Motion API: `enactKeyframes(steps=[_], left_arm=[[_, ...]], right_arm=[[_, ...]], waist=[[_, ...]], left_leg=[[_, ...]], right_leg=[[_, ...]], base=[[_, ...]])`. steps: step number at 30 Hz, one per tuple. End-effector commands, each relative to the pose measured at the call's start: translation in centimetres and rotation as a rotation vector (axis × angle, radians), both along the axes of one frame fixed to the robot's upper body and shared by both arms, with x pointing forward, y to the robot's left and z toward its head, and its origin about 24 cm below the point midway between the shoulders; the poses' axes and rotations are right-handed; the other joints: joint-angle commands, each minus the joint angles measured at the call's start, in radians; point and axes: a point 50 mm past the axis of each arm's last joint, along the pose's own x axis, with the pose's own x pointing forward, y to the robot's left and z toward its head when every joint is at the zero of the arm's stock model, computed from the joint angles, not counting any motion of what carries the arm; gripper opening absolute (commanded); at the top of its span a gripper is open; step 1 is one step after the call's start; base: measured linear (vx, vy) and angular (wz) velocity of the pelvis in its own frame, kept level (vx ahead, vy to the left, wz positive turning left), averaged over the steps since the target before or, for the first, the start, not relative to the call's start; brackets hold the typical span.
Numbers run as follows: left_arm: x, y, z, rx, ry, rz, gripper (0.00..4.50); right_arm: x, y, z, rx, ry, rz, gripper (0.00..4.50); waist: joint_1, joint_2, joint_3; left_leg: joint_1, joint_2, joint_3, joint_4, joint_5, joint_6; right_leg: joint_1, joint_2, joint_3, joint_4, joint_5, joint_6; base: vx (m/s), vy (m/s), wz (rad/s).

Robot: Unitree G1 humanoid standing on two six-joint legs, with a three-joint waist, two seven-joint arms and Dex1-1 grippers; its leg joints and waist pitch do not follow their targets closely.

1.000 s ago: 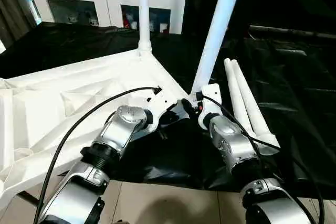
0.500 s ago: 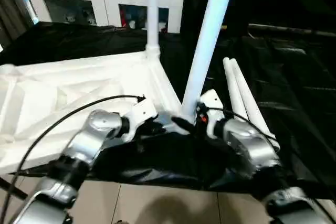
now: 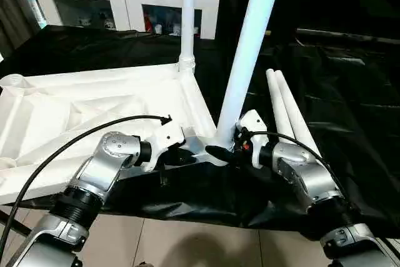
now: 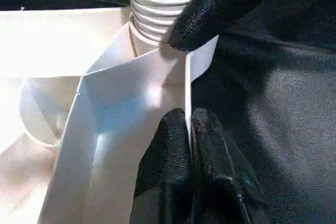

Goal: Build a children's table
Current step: Rotate leg to tighten

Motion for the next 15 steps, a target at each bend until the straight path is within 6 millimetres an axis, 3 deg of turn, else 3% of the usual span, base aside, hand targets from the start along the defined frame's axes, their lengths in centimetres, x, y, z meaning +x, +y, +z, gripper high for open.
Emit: enactKeyframes(steps=[1,2,6,11,12,13,14,15], left_arm=[[-0.3,-0.4,0.3,-0.048,-0.001,-0.029,0.00],[-0.3,-0.4,0.3,-0.046,0.003,-0.031,0.00],[-0.3,-0.4,0.1,-0.040,0.007,-0.021,0.00],[1.8,-1.0,-0.2,-0.024,-0.041,0.189,0.00],[1.8,-1.0,-0.2,-0.024,-0.041,0.189,0.00],[2.4,-1.4,-0.3,-0.012,-0.053,0.247,0.00],[3.2,-2.2,-0.3,-0.001,-0.060,0.318,0.00],[3.5,-2.5,-0.3,0.000,-0.060,0.339,0.00]], right_arm=[[0.1,-0.2,0.3,-0.014,-0.009,0.002,3.13],[0.1,-0.1,0.3,-0.010,-0.006,0.001,2.92],[0.1,-0.1,-0.1,0.000,-0.001,-0.040,2.83],[1.2,-0.2,-1.5,0.001,0.037,-0.363,2.77],[1.2,-0.2,-1.5,0.001,0.037,-0.363,2.77],[1.6,0.0,-2.0,-0.005,0.066,-0.455,2.77],[2.0,0.5,-2.4,-0.013,0.101,-0.562,2.77],[2.1,0.8,-2.6,-0.011,0.114,-0.595,2.77]], waist=[[0.000,0.001,-0.063],[0.000,0.001,-0.063],[0.000,0.006,-0.063],[-0.003,0.006,-0.062],[-0.003,0.005,-0.062],[-0.002,0.012,-0.063],[-0.006,0.008,-0.061],[-0.004,0.017,-0.063]], left_leg=[[-0.006,0.024,-0.001,-0.069,-0.161,0.036],[-0.006,0.024,-0.001,-0.069,-0.159,0.035],[-0.005,0.024,-0.001,-0.070,-0.163,0.030],[0.000,0.021,-0.002,-0.071,-0.182,0.004],[0.002,0.020,-0.002,-0.071,-0.189,0.002],[0.002,0.021,-0.002,-0.072,-0.186,-0.001],[0.003,0.018,0.001,-0.071,-0.188,-0.002],[0.006,0.017,0.000,-0.070,-0.187,-0.008]], right_leg=[[0.060,-0.062,0.063,-0.085,-0.288,-0.142],[0.061,-0.062,0.063,-0.084,-0.286,-0.143],[0.060,-0.062,0.063,-0.085,-0.284,-0.145],[0.055,-0.062,0.063,-0.091,-0.337,-0.130],[0.054,-0.061,0.063,-0.092,-0.350,-0.124],[0.055,-0.063,0.065,-0.092,-0.344,-0.125],[0.050,-0.060,0.066,-0.096,-0.350,-0.123],[0.049,-0.062,0.065,-0.095,-0.353,-0.128]], base=[[0.000,0.000,0.00],[0.000,0.000,0.00],[0.000,0.000,0.00],[0.000,0.000,0.00],[0.000,0.000,0.00],[0.000,0.000,0.00],[0.000,0.000,0.00],[0.000,0.000,0.00]])
